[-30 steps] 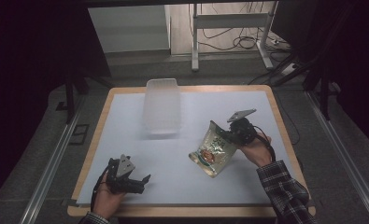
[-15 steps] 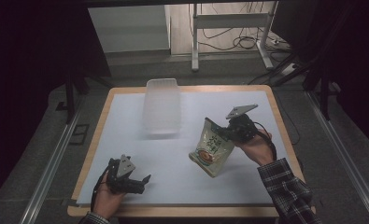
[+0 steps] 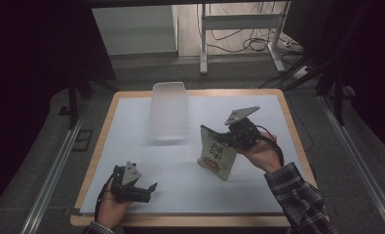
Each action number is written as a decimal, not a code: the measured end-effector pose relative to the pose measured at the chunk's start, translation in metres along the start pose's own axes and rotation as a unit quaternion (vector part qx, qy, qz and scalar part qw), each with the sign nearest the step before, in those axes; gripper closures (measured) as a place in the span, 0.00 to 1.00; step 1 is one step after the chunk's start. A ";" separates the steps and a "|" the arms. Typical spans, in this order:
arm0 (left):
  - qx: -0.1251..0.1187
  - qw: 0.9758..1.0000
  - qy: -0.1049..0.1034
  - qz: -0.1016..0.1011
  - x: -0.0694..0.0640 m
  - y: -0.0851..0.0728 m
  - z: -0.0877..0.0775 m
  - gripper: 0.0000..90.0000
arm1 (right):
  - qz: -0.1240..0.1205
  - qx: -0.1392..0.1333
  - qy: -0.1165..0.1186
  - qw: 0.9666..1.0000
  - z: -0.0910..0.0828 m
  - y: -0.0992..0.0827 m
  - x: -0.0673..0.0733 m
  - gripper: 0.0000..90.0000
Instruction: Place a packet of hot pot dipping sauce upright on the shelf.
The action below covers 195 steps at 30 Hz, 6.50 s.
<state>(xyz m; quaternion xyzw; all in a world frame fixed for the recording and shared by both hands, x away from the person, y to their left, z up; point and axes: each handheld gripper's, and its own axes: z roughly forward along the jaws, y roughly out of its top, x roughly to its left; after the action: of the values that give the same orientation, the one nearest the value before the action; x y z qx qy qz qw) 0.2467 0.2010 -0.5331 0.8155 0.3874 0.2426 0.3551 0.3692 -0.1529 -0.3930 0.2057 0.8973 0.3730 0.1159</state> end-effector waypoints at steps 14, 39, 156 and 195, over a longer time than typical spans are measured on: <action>0.002 1.000 -0.002 0.000 0.000 0.000 0.000 0.00 | -0.005 -0.017 -0.007 1.000 -0.008 0.020 -0.007 0.99; 0.007 1.000 -0.002 0.007 -0.002 0.000 0.000 0.00 | 0.014 -0.045 -0.027 0.999 0.004 0.049 -0.052 0.99; 0.004 1.000 -0.013 0.010 -0.003 0.000 0.000 0.00 | -0.059 -0.095 -0.009 0.994 0.158 0.195 -0.057 0.99; 0.007 1.000 -0.014 0.015 -0.004 -0.001 0.002 0.00 | -0.150 -0.041 -0.064 0.986 0.156 0.213 -0.051 0.99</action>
<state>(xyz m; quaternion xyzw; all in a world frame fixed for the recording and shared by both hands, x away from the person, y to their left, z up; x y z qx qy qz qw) 0.2455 0.1977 -0.5351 0.8271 0.3717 0.2334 0.3512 0.5315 0.0564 -0.3457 0.0869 0.8925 0.3741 0.2365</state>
